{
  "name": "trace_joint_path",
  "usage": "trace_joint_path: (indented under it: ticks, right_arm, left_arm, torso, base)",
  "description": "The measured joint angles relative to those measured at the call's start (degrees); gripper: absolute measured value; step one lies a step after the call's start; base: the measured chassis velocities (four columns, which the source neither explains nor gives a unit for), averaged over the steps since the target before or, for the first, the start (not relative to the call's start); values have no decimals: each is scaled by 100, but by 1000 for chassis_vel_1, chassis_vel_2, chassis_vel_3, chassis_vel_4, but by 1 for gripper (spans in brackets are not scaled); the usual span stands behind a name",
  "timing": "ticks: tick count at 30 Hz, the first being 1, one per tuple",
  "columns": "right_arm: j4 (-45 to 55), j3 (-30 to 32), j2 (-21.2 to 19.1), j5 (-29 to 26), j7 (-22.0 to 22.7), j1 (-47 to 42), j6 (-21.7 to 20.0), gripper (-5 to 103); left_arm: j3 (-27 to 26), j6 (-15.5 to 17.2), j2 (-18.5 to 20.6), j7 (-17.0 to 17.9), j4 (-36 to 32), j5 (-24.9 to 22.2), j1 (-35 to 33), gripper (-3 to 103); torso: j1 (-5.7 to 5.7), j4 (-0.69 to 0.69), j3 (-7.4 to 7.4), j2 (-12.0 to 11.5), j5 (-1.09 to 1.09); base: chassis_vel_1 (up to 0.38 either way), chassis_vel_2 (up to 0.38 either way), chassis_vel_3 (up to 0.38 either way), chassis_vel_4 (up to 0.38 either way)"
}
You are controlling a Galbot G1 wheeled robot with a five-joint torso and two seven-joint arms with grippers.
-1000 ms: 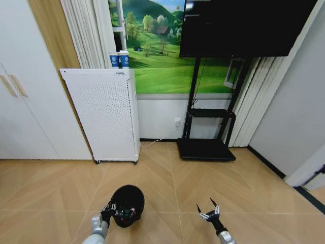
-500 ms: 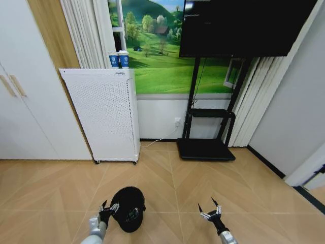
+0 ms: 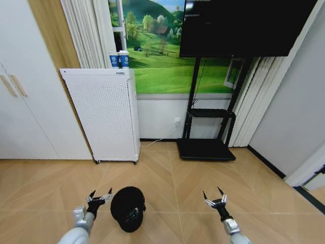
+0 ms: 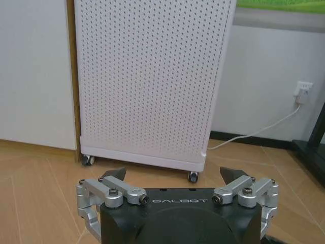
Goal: Pick up the trash bin and place the garbage on the floor into it.
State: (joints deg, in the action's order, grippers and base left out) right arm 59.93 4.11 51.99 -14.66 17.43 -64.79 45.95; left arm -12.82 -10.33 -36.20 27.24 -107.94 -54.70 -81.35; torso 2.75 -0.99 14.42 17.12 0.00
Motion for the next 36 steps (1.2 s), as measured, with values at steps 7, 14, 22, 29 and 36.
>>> trace_joint_path:
  ticks: [7, 14, 22, 29, 36]
  right_arm:
    - [28, 106, -148, -247, -27, 37, -7, 100]
    - [327, 173, -415, -643, -80, 57, -13, 100]
    - [605, 153, -739, -856, -122, 121, -19, 100]
    - [460, 150, -714, -870, -234, 206, -20, 100]
    - [387, 162, -702, -841, -260, 206, -20, 100]
  left_arm:
    - [-462, 56, 71, 92, -177, -66, -219, 100]
    - [-793, 94, 194, 91, -291, -172, -326, 100]
    - [-894, 111, 330, 90, -377, -283, -225, 100]
    - [-843, 112, 244, 89, -346, -266, -216, 100]
    - [-819, 106, 136, 70, -305, -193, -264, 100]
  torso:
    - [0, 0, 0, 0, 0]
    - [0, 0, 0, 0, 0]
    - [0, 0, 0, 0, 0]
    - [0, 1, 0, 0, 0]
    - [0, 1, 0, 0, 1]
  base:
    - [0, 0, 0, 0]
    - [0, 0, 0, 0]
    - [0, 0, 0, 0]
    - [0, 0, 0, 0]
    - [0, 0, 0, 0]
